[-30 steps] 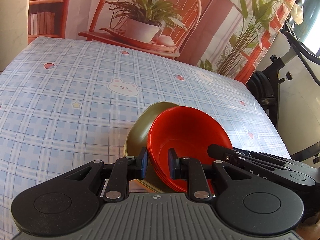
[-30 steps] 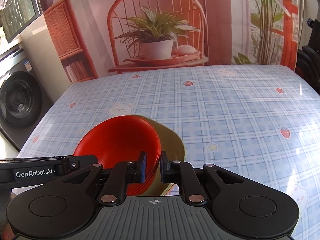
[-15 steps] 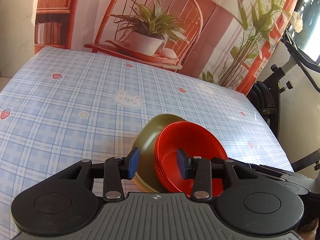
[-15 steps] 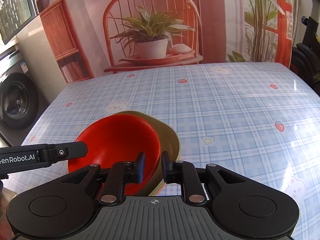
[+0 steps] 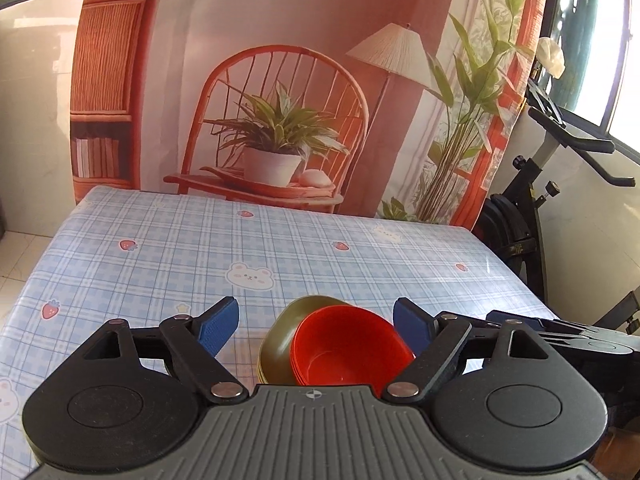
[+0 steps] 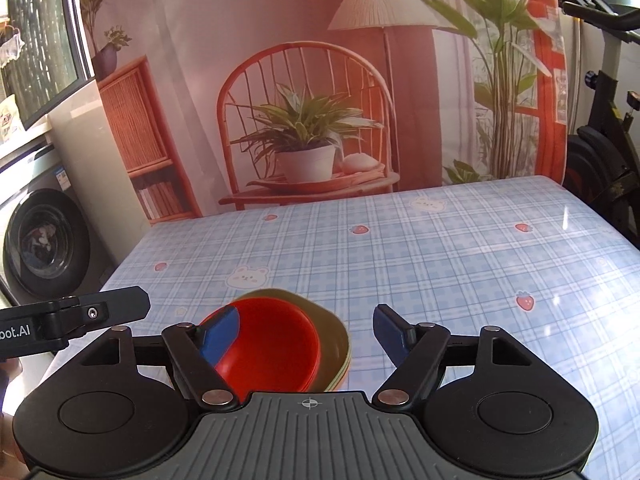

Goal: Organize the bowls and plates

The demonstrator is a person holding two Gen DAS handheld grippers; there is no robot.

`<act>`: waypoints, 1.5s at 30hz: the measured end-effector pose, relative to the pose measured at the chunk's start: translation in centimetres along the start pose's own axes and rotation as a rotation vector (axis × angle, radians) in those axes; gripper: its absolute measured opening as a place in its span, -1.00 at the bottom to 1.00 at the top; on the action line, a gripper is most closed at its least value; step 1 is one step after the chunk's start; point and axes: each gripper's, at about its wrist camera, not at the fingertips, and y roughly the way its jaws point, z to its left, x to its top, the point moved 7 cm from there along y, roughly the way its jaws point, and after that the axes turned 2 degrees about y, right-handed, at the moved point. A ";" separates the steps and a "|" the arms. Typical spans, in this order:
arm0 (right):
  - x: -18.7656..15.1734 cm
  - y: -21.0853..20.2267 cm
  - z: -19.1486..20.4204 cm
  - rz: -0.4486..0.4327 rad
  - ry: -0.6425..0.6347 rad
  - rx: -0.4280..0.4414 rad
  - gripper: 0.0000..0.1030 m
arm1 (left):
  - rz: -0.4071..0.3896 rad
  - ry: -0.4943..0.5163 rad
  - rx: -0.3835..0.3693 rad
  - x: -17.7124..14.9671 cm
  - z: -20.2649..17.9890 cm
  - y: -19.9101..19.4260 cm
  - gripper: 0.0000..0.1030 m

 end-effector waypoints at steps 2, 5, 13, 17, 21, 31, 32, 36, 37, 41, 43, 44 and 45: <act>0.8 -1.9 -0.1 -0.029 -0.001 -0.010 0.59 | -0.035 0.040 0.033 0.7 -0.6 -1.5 0.72; 1.7 -4.8 -0.3 -0.067 -0.007 -0.028 0.89 | -0.119 0.079 0.069 2.4 -1.7 -4.7 0.89; 3.9 -13.9 0.0 -0.177 -0.042 -0.090 0.99 | -0.232 0.183 0.145 5.7 -5.4 -12.7 0.99; 4.7 -18.5 -0.2 -0.238 -0.067 -0.098 0.99 | -0.256 0.196 0.113 6.4 -6.9 -15.2 0.99; 5.5 -21.5 -0.6 -0.278 -0.068 -0.131 0.99 | -0.285 0.179 0.091 6.5 -7.5 -16.5 0.99; 5.9 -24.5 0.0 -0.345 -0.082 -0.138 0.99 | -0.270 0.219 0.147 5.8 -7.5 -17.4 0.99; 5.9 -24.6 0.1 -0.345 -0.080 -0.136 0.99 | -0.272 0.216 0.148 5.9 -7.4 -17.5 0.99; 5.7 -24.6 0.5 -0.344 -0.083 -0.128 0.99 | -0.299 0.201 0.133 6.1 -7.2 -18.4 0.99; 5.7 -24.6 0.6 -0.346 -0.085 -0.126 0.99 | -0.307 0.198 0.134 6.1 -7.3 -18.6 0.99; 5.7 -24.6 0.6 -0.346 -0.076 -0.119 0.99 | -0.314 0.207 0.148 6.2 -7.6 -18.7 0.99; 5.6 -24.5 0.6 -0.343 -0.074 -0.119 0.99 | -0.312 0.216 0.146 6.2 -7.8 -18.7 0.99; 5.6 -24.5 0.5 -0.342 -0.073 -0.120 0.99 | -0.312 0.220 0.144 6.1 -7.8 -18.6 0.99; 5.6 -24.5 0.5 -0.342 -0.071 -0.122 0.99 | -0.309 0.223 0.144 6.1 -7.9 -18.6 0.99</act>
